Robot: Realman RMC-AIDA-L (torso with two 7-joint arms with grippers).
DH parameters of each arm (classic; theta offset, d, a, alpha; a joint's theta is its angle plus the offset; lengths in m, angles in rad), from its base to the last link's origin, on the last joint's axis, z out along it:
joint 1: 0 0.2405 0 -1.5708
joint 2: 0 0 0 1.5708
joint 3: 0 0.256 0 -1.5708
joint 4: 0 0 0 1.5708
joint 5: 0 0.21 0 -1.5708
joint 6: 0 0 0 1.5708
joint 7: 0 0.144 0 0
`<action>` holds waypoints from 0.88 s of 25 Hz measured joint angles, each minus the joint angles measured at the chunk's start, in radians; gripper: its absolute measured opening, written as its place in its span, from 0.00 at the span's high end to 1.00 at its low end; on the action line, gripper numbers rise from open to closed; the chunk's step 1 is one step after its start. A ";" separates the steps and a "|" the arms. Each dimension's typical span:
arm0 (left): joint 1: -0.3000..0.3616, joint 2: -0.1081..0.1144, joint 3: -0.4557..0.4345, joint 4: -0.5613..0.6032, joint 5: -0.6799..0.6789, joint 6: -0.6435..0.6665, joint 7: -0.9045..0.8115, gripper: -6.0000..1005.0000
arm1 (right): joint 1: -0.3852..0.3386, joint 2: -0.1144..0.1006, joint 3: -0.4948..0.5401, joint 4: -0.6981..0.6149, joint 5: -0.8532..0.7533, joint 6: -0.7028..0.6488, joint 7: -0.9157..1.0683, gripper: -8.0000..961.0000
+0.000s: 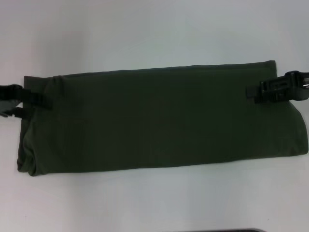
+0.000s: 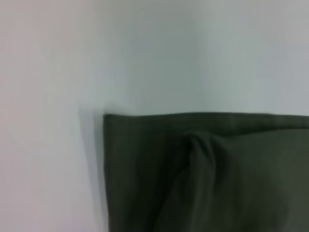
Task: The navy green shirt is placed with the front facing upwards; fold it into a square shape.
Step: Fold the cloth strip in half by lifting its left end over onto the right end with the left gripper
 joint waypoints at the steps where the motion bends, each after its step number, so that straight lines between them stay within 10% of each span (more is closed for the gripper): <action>1: 0.000 -0.001 -0.005 -0.009 0.000 0.010 0.000 0.05 | 0.000 0.000 0.000 0.000 0.000 0.000 0.000 0.36; 22: 0.003 -0.038 0.007 0.036 0.045 -0.031 0.009 0.05 | -0.002 0.000 -0.001 0.000 -0.004 0.007 0.001 0.36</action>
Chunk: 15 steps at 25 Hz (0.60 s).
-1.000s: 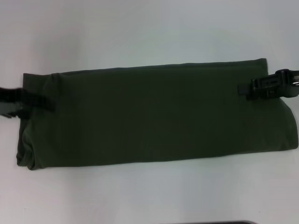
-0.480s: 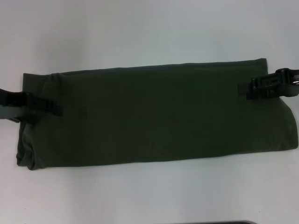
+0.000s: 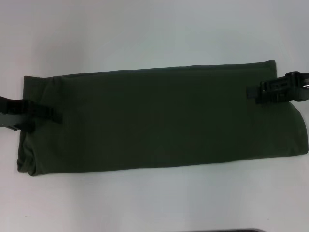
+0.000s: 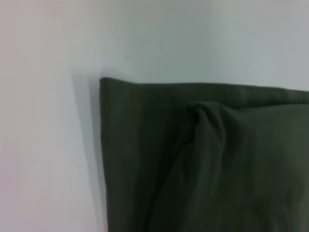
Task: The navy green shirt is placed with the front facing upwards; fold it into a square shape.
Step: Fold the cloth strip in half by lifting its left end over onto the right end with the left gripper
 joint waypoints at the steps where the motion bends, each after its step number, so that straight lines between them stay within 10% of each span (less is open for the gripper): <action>1: 0.000 -0.001 0.000 0.001 0.001 -0.002 0.001 0.05 | 0.000 0.000 0.000 0.000 0.000 0.000 0.000 0.36; 15: -0.004 0.029 -0.028 -0.070 -0.003 0.064 -0.019 0.05 | 0.001 -0.003 0.003 0.005 0.000 -0.002 0.000 0.36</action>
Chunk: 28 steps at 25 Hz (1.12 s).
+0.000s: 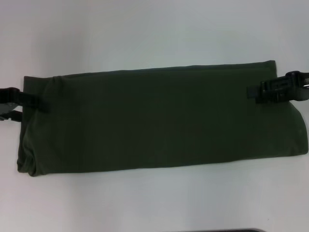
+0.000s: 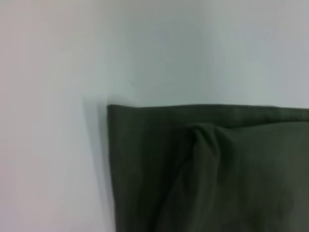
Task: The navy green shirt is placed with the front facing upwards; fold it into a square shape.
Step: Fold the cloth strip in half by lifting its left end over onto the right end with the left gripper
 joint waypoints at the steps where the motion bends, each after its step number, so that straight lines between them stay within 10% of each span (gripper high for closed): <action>1: -0.002 0.005 0.001 0.006 0.004 0.001 -0.009 0.05 | 0.000 0.000 -0.001 0.000 0.000 0.000 0.000 0.36; 28: -0.023 0.018 0.056 0.112 0.046 -0.125 -0.121 0.05 | 0.001 0.000 -0.001 0.001 0.000 0.001 0.000 0.36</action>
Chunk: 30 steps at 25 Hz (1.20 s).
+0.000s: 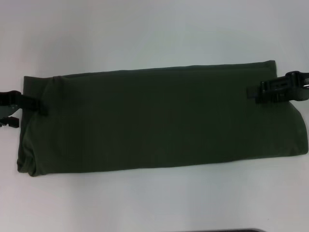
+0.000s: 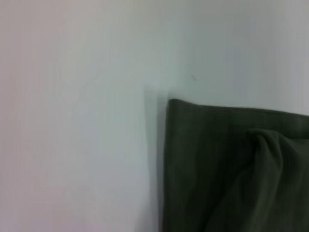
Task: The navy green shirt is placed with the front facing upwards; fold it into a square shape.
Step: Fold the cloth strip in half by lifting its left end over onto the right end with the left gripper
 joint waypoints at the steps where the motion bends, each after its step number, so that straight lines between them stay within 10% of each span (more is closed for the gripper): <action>1: 0.000 0.000 0.001 0.000 0.000 0.000 0.000 0.05 | 0.001 0.000 0.000 0.000 0.000 -0.001 0.000 0.36; 30: -0.020 -0.009 0.010 0.024 -0.003 0.012 0.001 0.05 | -0.002 -0.002 0.002 -0.003 0.000 -0.004 0.002 0.36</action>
